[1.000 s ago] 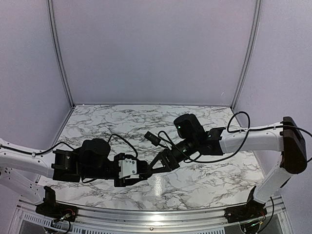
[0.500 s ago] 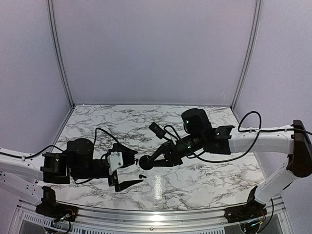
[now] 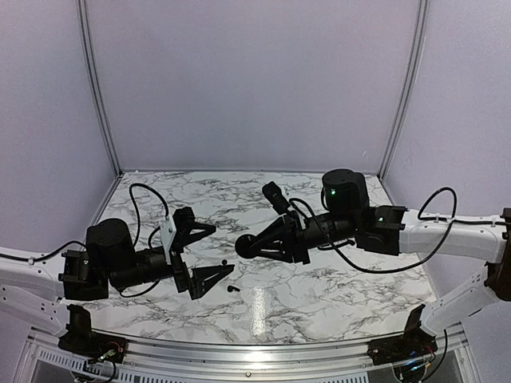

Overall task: Insert the wireless bluetooth earbuds into the charging case
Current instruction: Open the charging case.

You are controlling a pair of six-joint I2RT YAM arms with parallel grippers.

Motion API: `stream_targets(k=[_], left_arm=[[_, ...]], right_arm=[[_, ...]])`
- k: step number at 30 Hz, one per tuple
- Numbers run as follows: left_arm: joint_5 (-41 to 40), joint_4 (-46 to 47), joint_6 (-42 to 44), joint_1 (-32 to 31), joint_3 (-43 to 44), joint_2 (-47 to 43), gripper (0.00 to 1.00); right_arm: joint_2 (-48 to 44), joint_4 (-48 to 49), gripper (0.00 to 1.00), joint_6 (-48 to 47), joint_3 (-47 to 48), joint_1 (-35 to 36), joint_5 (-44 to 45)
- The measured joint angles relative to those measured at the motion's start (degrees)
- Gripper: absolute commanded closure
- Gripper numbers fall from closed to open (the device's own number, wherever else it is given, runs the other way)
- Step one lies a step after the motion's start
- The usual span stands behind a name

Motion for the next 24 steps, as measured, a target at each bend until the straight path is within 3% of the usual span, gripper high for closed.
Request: stream_targets(k=[14,24], left_arm=[[-1.7,0.9,-3.6,2.3,5.8,9.5,0.03],[0.0,0.9,-7.6,5.7,5.9,9.4,0.06]], right_arm=[[-0.5,-0.4,1.00,-2.4,-0.3,0.5,1.3],[-1.1,-0.5,1.00,-3.7,-1.1,0.5,2.6]])
